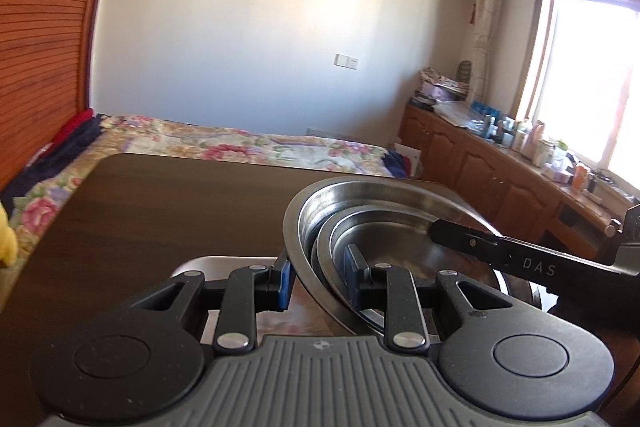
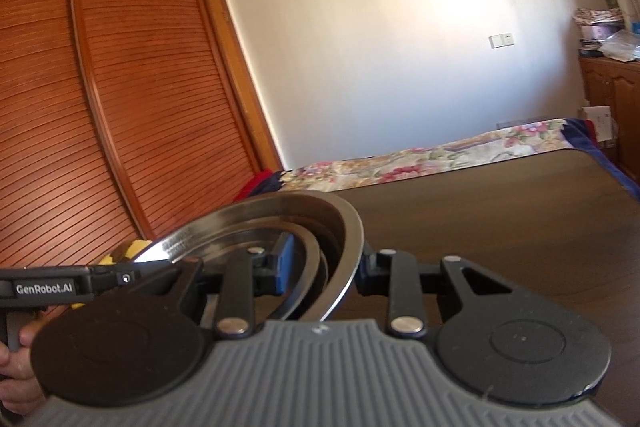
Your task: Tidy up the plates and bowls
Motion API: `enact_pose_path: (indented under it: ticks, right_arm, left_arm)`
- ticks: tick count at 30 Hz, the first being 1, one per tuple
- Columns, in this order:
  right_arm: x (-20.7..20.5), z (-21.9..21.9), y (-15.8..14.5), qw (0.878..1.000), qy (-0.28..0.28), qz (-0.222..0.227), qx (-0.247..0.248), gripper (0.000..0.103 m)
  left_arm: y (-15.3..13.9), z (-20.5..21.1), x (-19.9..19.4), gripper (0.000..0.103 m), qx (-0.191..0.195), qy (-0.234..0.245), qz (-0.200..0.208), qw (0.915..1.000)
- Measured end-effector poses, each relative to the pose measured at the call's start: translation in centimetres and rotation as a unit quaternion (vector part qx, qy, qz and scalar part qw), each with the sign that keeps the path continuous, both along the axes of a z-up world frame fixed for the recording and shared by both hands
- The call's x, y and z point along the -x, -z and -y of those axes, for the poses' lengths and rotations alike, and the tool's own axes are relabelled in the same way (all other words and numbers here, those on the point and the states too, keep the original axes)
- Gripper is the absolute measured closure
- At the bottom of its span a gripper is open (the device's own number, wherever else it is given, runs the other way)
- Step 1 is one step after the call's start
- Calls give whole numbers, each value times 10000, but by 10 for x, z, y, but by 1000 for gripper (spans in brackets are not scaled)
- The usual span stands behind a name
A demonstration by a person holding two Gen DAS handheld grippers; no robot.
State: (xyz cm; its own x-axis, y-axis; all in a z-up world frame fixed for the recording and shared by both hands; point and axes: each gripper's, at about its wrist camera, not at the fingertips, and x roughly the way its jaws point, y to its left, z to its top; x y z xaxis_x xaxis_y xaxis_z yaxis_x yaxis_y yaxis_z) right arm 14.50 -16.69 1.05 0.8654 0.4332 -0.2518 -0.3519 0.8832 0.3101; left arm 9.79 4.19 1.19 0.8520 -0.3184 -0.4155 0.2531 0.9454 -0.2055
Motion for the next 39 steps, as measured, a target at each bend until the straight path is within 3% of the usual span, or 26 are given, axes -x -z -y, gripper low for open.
enact_pose_path:
  ticks: [19,39]
  right_arm:
    - [-4,-50,10,9980,-402,-176,446,70]
    - [-8,-63,15,9971,-419,-248,592,69]
  left_arm:
    - [23,-55,2,75,58,-418,-236,9988]
    - [29,-53,-1,74,11,-506,-332,9982]
